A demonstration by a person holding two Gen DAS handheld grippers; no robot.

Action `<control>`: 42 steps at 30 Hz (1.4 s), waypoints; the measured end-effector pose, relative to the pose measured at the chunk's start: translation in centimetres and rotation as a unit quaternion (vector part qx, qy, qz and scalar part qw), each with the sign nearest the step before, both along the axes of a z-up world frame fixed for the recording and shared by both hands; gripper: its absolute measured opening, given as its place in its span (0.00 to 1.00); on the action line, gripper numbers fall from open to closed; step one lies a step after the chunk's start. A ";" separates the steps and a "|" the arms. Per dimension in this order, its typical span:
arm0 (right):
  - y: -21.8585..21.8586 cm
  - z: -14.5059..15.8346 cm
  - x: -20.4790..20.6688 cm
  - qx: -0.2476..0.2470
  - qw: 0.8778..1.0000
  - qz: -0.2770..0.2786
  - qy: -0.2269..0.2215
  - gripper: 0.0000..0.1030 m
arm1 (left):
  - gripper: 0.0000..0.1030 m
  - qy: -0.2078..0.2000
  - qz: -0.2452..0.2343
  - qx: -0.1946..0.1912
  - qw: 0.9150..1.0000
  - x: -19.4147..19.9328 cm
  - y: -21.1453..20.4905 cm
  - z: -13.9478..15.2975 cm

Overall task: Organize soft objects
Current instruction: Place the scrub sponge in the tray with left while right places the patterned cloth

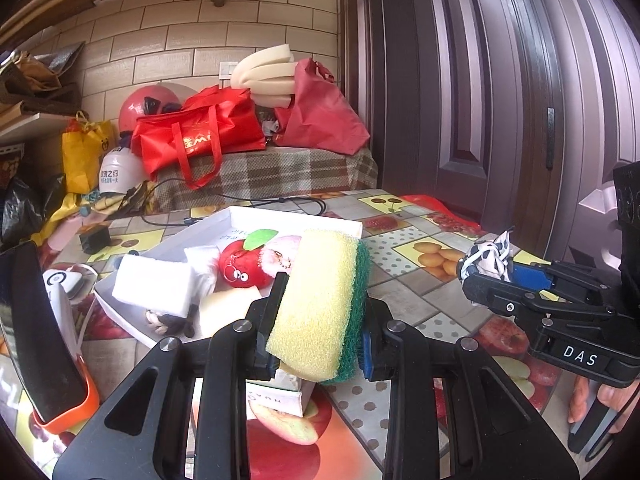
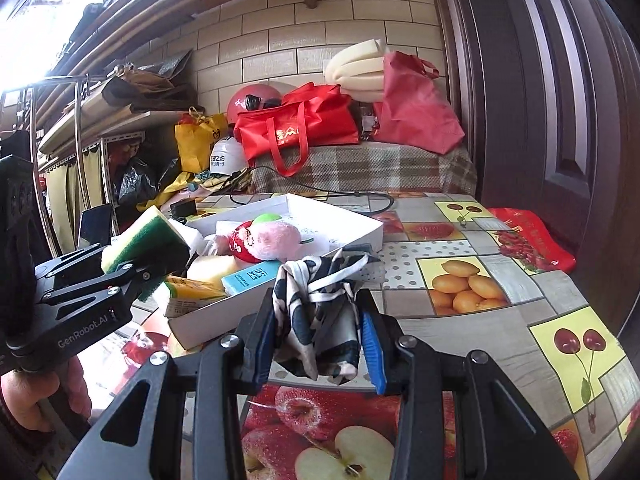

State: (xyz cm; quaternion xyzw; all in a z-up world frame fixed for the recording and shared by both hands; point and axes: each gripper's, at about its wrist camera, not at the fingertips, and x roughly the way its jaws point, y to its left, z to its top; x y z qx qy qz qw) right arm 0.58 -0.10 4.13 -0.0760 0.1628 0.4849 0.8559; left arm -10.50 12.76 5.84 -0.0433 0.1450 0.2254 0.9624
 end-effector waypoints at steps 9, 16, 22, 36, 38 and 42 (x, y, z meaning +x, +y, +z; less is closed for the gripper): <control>0.4 0.0 -0.1 -0.003 1.000 -0.001 0.002 0.38 | 0.27 0.000 0.001 0.001 1.000 0.1 -0.1 0.0; 0.6 0.0 0.0 -0.003 1.000 -0.003 0.007 0.38 | 0.27 -0.005 0.013 0.012 1.000 -0.1 0.1 0.2; 2.2 -0.1 0.0 -0.007 1.000 0.000 -0.001 0.38 | 0.27 -0.013 0.064 0.012 0.998 -1.0 2.8 0.3; 6.0 -0.1 0.8 -0.013 1.000 0.010 0.012 0.38 | 0.28 0.001 0.135 -0.007 0.991 -0.9 8.3 -0.2; 6.9 -0.1 0.8 -0.015 1.000 0.016 0.011 0.38 | 0.28 0.007 0.138 -0.012 0.990 -0.4 9.1 -0.2; 9.2 -0.2 0.6 -0.027 0.999 0.030 0.011 0.38 | 0.28 0.016 0.142 -0.026 0.989 0.3 10.4 -0.4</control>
